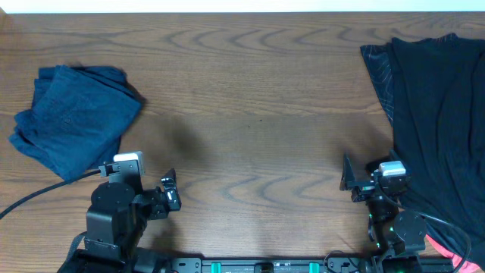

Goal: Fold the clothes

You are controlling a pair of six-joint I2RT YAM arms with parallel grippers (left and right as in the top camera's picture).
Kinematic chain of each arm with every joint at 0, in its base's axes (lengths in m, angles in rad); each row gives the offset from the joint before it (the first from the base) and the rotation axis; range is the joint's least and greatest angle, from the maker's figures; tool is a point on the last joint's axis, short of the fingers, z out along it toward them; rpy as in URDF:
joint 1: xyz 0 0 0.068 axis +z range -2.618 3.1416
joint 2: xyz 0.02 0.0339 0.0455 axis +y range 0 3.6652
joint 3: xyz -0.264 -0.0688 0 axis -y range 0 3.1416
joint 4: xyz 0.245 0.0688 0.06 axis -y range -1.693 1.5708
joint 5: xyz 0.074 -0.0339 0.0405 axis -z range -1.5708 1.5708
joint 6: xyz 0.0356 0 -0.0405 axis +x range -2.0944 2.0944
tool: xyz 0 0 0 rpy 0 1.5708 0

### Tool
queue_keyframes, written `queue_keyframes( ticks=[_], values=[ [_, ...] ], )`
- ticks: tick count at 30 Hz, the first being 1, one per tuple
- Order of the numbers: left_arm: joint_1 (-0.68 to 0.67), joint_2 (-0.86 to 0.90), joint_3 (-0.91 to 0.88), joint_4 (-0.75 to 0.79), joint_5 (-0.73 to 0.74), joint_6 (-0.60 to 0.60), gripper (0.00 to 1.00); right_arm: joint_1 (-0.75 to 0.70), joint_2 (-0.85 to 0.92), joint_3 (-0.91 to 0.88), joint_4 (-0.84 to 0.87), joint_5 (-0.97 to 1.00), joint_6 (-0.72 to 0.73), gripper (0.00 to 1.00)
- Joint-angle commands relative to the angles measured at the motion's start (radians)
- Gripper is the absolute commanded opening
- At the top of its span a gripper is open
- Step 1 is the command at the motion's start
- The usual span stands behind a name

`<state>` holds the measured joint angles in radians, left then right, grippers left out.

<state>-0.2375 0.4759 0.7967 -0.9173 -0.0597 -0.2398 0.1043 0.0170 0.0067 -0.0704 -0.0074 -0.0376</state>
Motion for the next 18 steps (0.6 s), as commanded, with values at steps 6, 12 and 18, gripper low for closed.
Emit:
queue_keyframes(
  ticks=[6,12,18],
  values=[
    [0.0,-0.005,0.001,-0.003,-0.012,-0.009,0.98,0.017,0.001,-0.001,-0.004,-0.004,-0.013,0.99],
    [0.033,-0.01,-0.001,-0.029,-0.003,0.01,0.98,0.017,0.001,-0.001,-0.004,-0.004,-0.013,0.99],
    [0.189,-0.013,-0.085,0.018,0.023,0.01,0.98,0.017,0.001,-0.001,-0.004,-0.004,-0.013,0.99]
  ],
)
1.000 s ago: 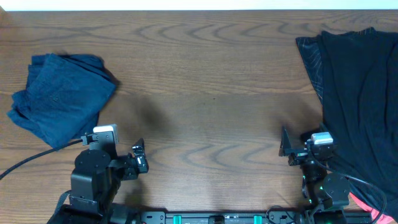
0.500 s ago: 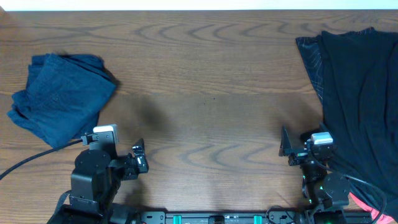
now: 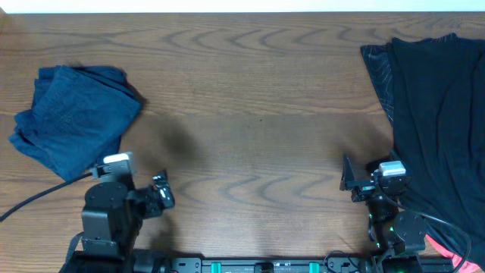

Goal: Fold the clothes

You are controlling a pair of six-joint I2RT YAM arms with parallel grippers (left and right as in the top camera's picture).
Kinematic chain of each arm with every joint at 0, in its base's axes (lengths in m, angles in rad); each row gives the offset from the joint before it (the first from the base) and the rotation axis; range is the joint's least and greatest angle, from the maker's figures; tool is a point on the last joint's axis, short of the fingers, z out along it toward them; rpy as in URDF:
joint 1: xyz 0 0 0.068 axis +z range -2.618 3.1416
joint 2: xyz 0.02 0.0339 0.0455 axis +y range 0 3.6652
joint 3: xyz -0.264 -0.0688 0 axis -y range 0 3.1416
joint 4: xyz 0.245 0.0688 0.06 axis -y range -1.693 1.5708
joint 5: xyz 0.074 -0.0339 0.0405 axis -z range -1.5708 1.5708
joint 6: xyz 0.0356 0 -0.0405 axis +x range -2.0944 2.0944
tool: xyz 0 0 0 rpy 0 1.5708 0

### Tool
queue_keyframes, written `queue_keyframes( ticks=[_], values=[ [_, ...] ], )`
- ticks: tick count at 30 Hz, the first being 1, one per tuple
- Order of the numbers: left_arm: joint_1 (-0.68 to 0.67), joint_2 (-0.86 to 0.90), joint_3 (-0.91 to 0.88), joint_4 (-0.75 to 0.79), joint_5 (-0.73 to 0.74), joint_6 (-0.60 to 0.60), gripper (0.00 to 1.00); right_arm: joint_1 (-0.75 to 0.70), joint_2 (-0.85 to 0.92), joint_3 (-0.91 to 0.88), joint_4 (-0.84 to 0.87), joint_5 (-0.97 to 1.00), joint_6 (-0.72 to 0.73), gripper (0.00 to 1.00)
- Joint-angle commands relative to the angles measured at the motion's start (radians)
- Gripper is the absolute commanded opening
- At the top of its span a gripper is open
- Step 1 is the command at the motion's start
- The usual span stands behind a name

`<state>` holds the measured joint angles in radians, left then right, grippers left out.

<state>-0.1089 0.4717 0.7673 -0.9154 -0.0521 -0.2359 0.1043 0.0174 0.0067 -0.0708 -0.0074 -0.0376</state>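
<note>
A folded dark blue garment (image 3: pixel 76 120) lies at the table's left side. A heap of black clothes (image 3: pixel 439 121) covers the right side, with a patterned dark piece (image 3: pixel 377 72) at its left edge. My left gripper (image 3: pixel 162 193) sits low near the front edge, just below and right of the blue garment, holding nothing; its jaw gap is too small to judge. My right gripper (image 3: pixel 350 180) hovers near the front right beside the black heap, also holding nothing, with its jaw state unclear.
Brown wooden table (image 3: pixel 250 114) with bare wood between the two piles. A black cable (image 3: pixel 34 197) runs from the left arm toward the left edge. A pink item (image 3: pixel 447 254) peeks out at the bottom right under the black clothes.
My left arm has shifted slightly left and toward the front edge, its gripper now a little lower. The right arm and the clothes have not moved.
</note>
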Motion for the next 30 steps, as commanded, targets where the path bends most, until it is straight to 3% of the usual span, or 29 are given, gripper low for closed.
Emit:
queue_keyframes(
  ticks=[1,14,21,25,30],
  values=[
    [0.082,-0.017,-0.089,0.047,0.015,0.006,0.98,0.017,0.0,-0.001,-0.004,-0.004,-0.013,0.99],
    [0.111,-0.354,-0.616,0.63,0.027,0.011,0.98,0.017,0.0,-0.001,-0.004,-0.004,-0.013,0.99],
    [0.111,-0.444,-0.76,0.935,0.106,0.267,0.98,0.017,0.0,-0.001,-0.004,-0.004,-0.013,0.99],
    [0.11,-0.47,-0.763,0.914,0.146,0.386,0.98,0.017,0.0,-0.001,-0.004,-0.004,-0.013,0.99],
    [0.109,-0.47,-0.763,0.85,0.119,0.362,0.98,0.017,0.0,-0.001,-0.004,-0.004,-0.013,0.99]
  ],
)
